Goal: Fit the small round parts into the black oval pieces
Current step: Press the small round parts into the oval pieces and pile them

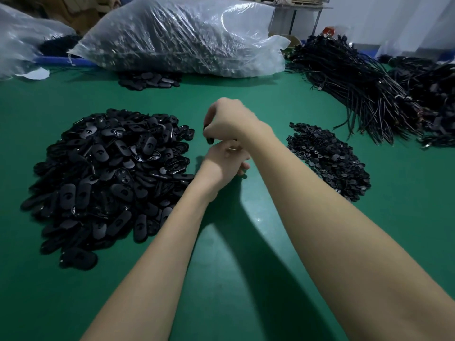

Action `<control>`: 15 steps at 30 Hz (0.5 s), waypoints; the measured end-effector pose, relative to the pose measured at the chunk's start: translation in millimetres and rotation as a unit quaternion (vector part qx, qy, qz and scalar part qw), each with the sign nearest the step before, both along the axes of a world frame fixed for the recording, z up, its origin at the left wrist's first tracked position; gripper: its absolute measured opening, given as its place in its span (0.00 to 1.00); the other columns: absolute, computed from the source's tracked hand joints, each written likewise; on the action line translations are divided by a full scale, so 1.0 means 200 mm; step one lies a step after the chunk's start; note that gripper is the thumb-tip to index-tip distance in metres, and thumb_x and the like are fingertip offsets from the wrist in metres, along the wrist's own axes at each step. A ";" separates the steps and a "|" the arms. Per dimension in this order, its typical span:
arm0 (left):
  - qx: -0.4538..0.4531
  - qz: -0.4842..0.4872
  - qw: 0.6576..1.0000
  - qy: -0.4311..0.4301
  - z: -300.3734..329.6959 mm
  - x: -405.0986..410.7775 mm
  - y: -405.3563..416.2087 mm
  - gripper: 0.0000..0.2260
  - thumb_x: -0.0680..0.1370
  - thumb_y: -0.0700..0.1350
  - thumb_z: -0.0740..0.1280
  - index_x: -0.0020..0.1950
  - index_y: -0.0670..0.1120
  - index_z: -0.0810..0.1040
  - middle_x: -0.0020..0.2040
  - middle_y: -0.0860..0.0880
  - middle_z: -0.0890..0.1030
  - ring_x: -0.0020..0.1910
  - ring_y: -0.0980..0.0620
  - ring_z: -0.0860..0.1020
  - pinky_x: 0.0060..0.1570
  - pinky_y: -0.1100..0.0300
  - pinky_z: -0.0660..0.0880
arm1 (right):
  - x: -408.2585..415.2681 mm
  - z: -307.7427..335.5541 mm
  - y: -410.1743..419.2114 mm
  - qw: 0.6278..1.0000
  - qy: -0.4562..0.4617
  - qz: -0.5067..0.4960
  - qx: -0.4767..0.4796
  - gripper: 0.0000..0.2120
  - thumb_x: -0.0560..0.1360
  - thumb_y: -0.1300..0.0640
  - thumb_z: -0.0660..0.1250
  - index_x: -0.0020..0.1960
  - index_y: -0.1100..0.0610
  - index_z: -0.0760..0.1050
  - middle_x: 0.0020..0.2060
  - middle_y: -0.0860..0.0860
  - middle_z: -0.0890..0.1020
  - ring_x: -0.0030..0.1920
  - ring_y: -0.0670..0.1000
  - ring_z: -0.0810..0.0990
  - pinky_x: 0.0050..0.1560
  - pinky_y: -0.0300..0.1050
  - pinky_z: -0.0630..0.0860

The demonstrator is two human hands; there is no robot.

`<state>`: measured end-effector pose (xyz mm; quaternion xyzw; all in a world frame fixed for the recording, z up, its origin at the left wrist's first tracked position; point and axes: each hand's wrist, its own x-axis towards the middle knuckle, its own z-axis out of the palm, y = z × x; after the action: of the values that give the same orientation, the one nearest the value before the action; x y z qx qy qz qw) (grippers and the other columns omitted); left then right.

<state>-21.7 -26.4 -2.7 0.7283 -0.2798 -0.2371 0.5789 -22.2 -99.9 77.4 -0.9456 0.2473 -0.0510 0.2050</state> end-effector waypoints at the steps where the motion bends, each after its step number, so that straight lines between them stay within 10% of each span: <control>1: -0.014 -0.001 1.000 0.020 0.00 0.00 0.00 0.05 0.79 0.39 0.65 0.50 0.41 0.80 0.42 0.45 0.82 0.31 0.56 0.79 0.32 0.64 0.74 | -0.04 0.00 -0.04 0.999 -0.038 -0.013 0.023 0.10 0.74 0.58 0.68 0.53 0.50 0.83 0.49 0.51 0.84 0.46 0.53 0.83 0.46 0.47 0.81; 6: -0.062 0.010 0.997 0.039 -0.03 0.01 0.01 0.02 0.80 0.41 0.68 0.49 0.46 0.78 0.45 0.47 0.84 0.33 0.56 0.80 0.32 0.64 0.74 | -0.29 -0.12 -0.17 0.967 -0.193 -0.107 0.130 0.04 0.76 0.56 0.69 0.49 0.49 0.80 0.44 0.49 0.84 0.45 0.50 0.83 0.39 0.40 0.77; 15: -0.046 0.016 0.999 0.000 -0.05 0.00 0.01 0.03 0.80 0.43 0.68 0.53 0.50 0.79 0.47 0.50 0.83 0.35 0.56 0.81 0.34 0.62 0.76 | -0.50 -0.40 -0.17 0.886 -0.274 -0.120 0.355 0.09 0.74 0.69 0.70 0.45 0.55 0.82 0.40 0.54 0.86 0.42 0.58 0.85 0.59 0.61 0.82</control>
<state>-20.8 -24.9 -12.2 0.7050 -0.2786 -0.2148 0.6158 -122.7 -134.5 -3.6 -0.7211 0.2947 -0.2411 0.5789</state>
